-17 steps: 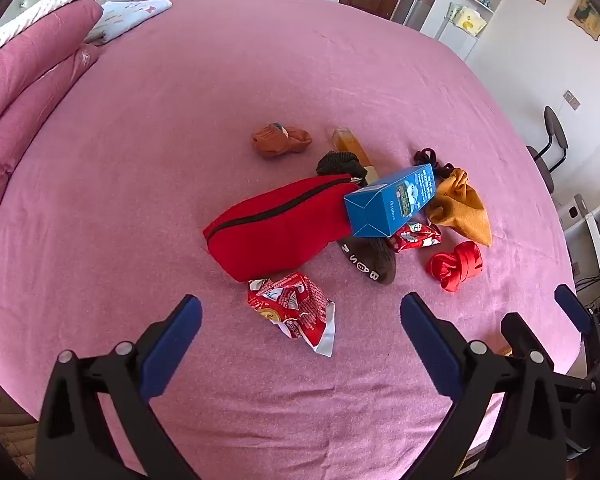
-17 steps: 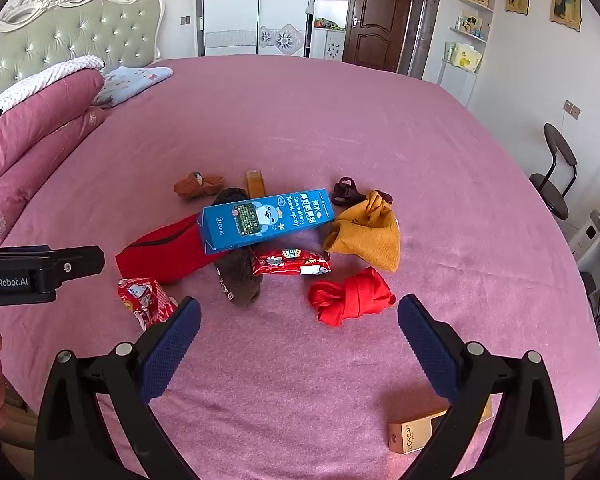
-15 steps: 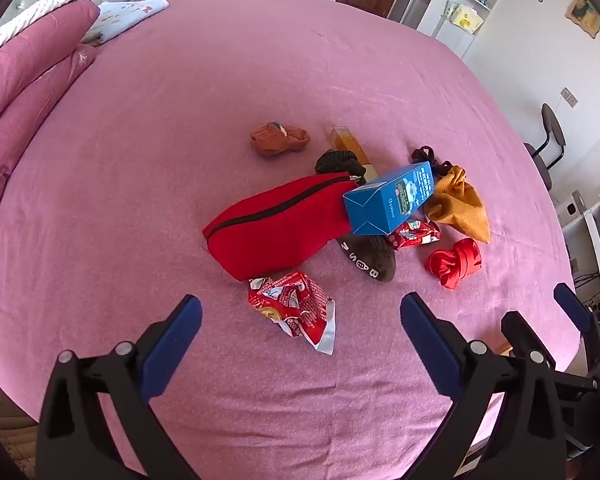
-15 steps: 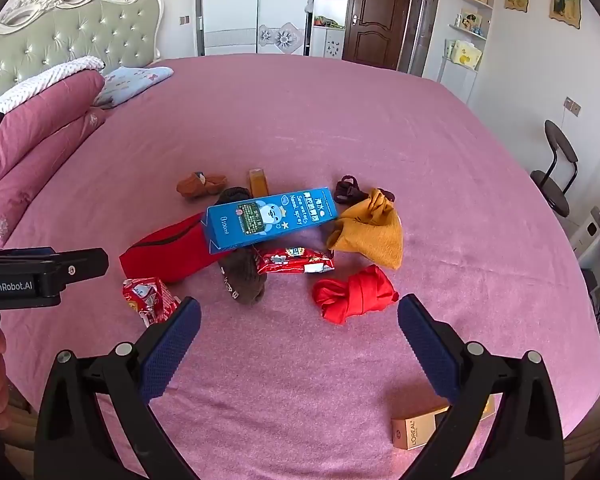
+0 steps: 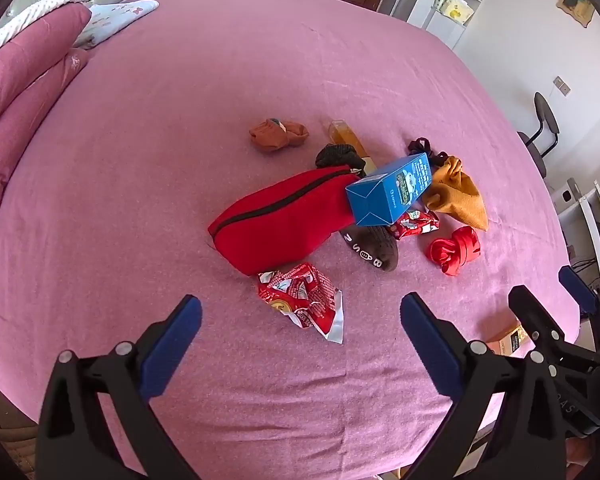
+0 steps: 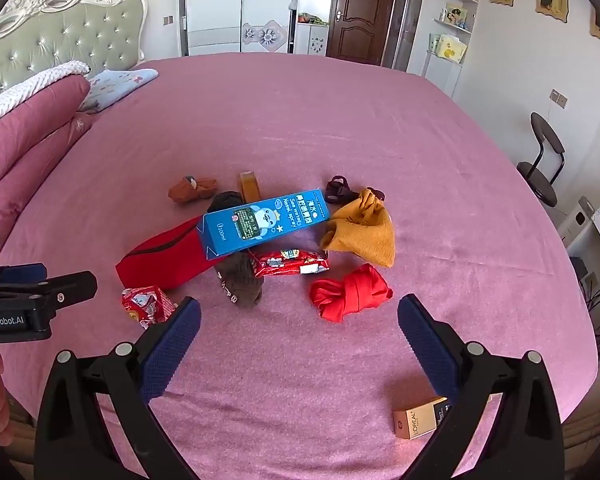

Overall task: Collect trash
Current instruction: 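Move both tools toward the clutter on the bed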

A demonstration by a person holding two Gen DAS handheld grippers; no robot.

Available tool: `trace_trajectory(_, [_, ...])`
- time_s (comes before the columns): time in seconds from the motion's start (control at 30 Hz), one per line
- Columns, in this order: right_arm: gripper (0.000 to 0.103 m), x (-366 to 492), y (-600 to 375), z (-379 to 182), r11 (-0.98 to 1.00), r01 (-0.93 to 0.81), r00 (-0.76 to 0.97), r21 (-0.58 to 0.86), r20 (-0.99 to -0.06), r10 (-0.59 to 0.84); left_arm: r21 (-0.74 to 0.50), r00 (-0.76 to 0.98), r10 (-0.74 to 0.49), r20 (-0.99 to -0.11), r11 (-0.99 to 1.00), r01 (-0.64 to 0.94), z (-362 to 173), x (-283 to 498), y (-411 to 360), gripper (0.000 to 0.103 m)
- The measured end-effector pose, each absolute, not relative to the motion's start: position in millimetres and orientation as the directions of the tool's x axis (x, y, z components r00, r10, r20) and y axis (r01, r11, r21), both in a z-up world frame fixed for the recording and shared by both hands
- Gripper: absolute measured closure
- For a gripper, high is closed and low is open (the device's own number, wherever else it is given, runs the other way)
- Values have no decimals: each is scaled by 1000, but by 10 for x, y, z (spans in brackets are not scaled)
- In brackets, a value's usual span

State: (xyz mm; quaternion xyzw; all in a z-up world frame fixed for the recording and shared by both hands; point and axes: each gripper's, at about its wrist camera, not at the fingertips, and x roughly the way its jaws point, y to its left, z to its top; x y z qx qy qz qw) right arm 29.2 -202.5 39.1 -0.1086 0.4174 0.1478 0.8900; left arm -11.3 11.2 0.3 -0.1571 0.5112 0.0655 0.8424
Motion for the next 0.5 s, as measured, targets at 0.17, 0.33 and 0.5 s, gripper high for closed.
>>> trace_trajectory(0.17, [8,311,-2022,381,930,-361,605,-71,-777,176,-191,461,-51,-886,946,-263,12,-96,111,4])
trace_trajectory(0.33, [8,343,-2044,376,933,-355,598,-64,-782,174,-187,455,-54,-889,949,-254,-1,-77,78,4])
trace_trajectory(0.5, [8,379,-2081,379,934,-353,591,-60,-788,174,-191,455,-60,-888,950,-246,35,-40,40,4])
